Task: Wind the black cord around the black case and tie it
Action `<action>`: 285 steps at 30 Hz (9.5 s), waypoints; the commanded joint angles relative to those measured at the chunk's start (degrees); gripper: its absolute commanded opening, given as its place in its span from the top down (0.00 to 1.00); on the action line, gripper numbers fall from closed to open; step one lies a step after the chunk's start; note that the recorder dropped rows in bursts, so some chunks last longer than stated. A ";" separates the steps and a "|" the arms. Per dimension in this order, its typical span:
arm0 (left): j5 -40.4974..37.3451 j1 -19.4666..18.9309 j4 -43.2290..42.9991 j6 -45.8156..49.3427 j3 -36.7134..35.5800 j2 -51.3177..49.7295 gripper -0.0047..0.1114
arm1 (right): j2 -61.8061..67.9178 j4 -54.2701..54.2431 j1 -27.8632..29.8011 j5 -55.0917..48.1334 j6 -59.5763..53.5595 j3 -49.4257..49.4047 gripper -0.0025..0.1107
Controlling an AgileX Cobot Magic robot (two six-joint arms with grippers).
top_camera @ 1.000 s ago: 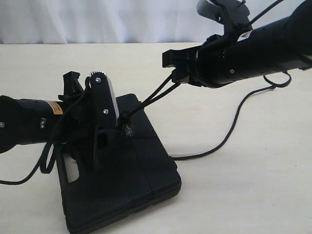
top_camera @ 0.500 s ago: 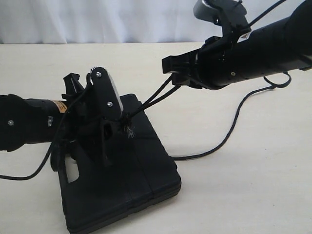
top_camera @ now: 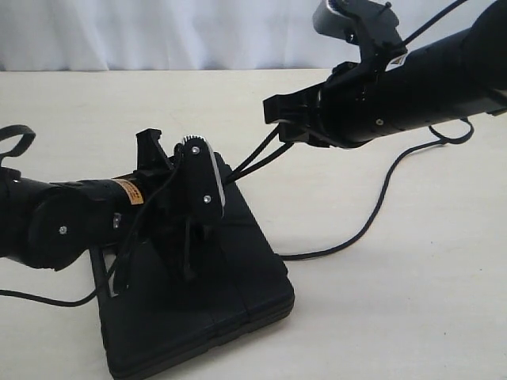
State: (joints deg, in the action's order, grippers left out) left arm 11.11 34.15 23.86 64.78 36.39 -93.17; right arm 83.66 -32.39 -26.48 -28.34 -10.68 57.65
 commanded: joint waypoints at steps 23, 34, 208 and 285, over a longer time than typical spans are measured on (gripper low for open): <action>1.53 0.49 -7.60 -10.64 0.44 -0.44 0.96 | -4.16 17.76 10.43 -12.52 15.07 4.27 0.45; 6.64 0.49 -16.14 -10.64 0.44 -0.66 0.96 | -2.55 19.64 12.37 -14.04 15.47 3.68 0.46; 20.68 -10.35 -76.01 -83.15 0.44 -4.25 0.96 | -9.49 26.00 3.78 34.06 -14.62 -31.26 0.94; 20.96 -16.21 -90.44 -89.94 1.02 -4.25 0.96 | 7.06 42.83 16.60 39.10 23.03 -21.62 0.94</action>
State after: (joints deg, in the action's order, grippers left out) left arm 32.08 17.98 -64.27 -25.26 36.96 -97.58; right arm 97.13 9.52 -8.17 -1.49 15.29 44.52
